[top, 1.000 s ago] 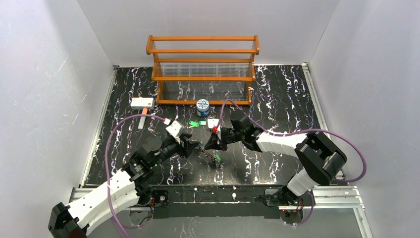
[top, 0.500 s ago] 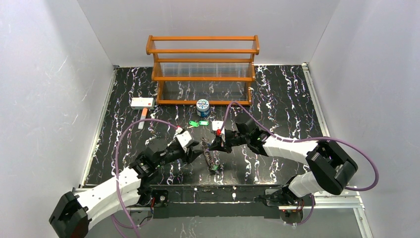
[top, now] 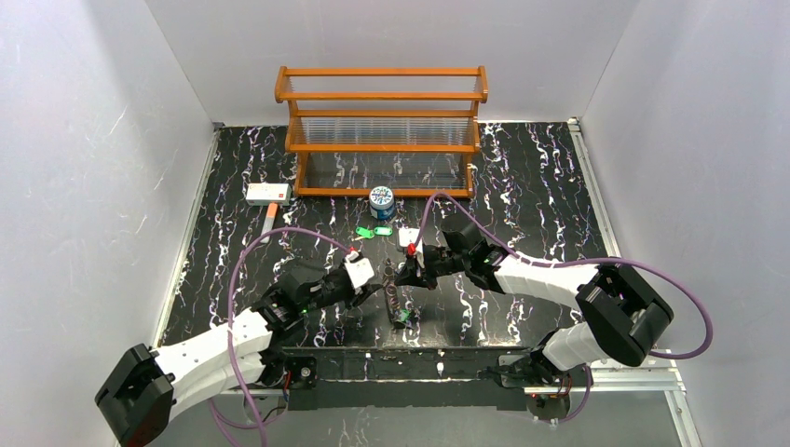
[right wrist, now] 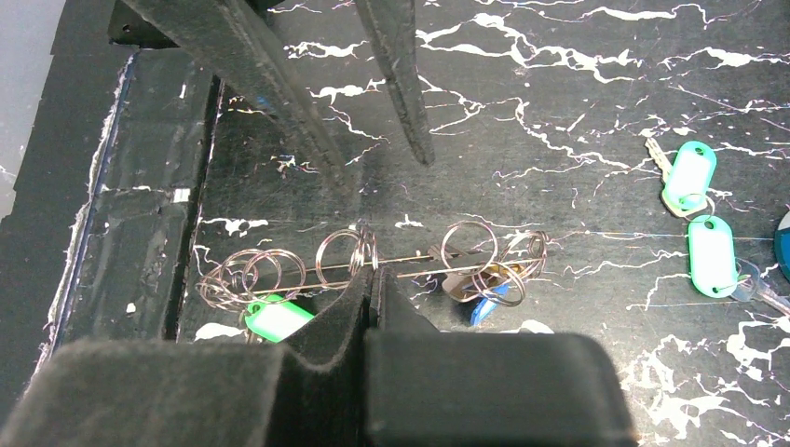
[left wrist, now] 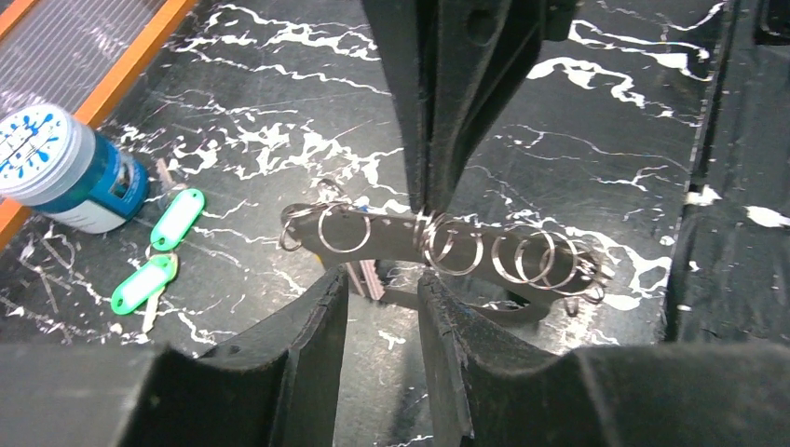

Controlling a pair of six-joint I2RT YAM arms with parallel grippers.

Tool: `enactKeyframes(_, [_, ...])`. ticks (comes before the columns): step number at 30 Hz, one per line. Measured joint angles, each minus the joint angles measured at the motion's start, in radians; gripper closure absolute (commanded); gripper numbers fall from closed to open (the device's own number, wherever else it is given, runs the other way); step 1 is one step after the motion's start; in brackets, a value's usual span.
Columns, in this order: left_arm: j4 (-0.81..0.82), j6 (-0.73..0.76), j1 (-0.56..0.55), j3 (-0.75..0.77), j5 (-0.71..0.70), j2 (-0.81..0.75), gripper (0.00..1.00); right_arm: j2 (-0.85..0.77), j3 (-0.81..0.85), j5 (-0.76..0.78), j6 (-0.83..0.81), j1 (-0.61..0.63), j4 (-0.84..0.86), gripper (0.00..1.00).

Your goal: Put the keys on the keyring

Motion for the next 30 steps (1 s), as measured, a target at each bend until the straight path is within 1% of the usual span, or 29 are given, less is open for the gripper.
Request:
enactKeyframes(6, [-0.001,-0.009,-0.009,0.0,-0.062,0.014,0.69,0.0,0.0,0.0,0.006,0.0,0.001,0.99])
enactKeyframes(12, [0.055,-0.025,-0.044,0.0,-0.09,0.093,0.7,0.0,0.0,-0.012,0.014,0.0,0.001,0.99])
enactKeyframes(17, [0.099,-0.035,-0.061,-0.007,-0.106,0.107,0.71,0.0,0.0,-0.023,0.026,-0.001,-0.001,0.99])
enactKeyframes(22, [0.145,-0.046,-0.072,-0.042,-0.09,0.08,0.72,0.0,0.0,-0.017,0.058,-0.002,-0.004,0.99])
enactKeyframes(27, [0.17,-0.058,-0.091,-0.068,-0.023,0.061,0.73,0.001,0.0,0.002,0.109,-0.002,0.012,0.99])
enactKeyframes(30, [0.177,-0.06,-0.101,-0.078,-0.008,0.053,0.73,0.004,0.0,0.003,0.138,-0.002,0.011,0.99])
